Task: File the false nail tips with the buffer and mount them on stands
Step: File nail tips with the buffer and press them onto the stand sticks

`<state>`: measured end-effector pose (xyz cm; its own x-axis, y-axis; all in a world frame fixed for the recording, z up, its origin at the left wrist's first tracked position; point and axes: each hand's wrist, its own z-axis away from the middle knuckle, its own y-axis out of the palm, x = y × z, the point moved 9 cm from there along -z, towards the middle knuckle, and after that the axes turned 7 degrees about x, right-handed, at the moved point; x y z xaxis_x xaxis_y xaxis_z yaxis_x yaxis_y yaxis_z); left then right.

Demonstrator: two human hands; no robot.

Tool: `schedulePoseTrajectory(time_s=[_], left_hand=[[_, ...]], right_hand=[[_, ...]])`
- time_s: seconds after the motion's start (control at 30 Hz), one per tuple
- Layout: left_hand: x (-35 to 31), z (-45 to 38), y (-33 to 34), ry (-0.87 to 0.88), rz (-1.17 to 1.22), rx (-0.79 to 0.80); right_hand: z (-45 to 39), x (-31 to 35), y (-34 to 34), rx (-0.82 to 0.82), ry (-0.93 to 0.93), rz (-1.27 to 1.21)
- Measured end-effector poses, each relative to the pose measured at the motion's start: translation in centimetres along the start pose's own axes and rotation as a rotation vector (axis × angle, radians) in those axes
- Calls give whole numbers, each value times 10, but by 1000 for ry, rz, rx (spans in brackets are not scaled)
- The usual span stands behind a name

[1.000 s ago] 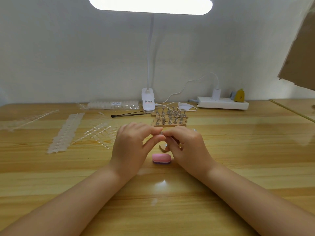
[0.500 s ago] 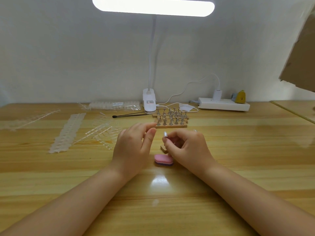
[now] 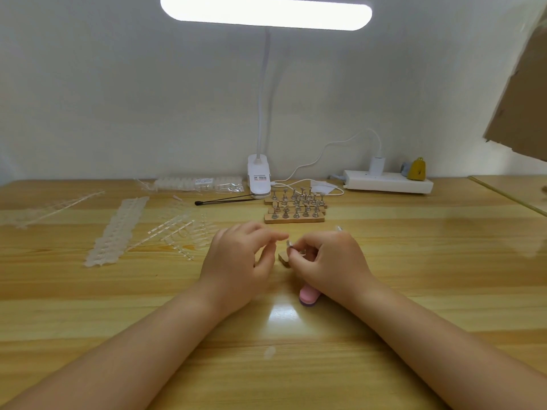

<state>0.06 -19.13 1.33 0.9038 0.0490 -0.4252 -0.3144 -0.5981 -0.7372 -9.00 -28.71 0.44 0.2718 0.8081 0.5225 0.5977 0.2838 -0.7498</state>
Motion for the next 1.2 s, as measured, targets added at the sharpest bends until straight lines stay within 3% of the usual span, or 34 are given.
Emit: schedulePoseTrajectory(time_s=[0.5, 0.7, 0.87, 1.0, 1.2], left_hand=[[-5, 1, -11, 50, 38, -108], [-3, -1, -11, 42, 76, -103], [2, 1, -11, -14, 109, -122], [11, 1, -11, -94, 136, -126], [11, 0, -7, -105, 106, -87]], right_hand=[[6, 24, -8, -95, -278, -7], [3, 15, -8, -88, -230, -89], [-1, -1, -4, -58, -79, -193], [-2, -12, 3, 22, 45, -70], [-4, -9, 10, 90, 36, 192]])
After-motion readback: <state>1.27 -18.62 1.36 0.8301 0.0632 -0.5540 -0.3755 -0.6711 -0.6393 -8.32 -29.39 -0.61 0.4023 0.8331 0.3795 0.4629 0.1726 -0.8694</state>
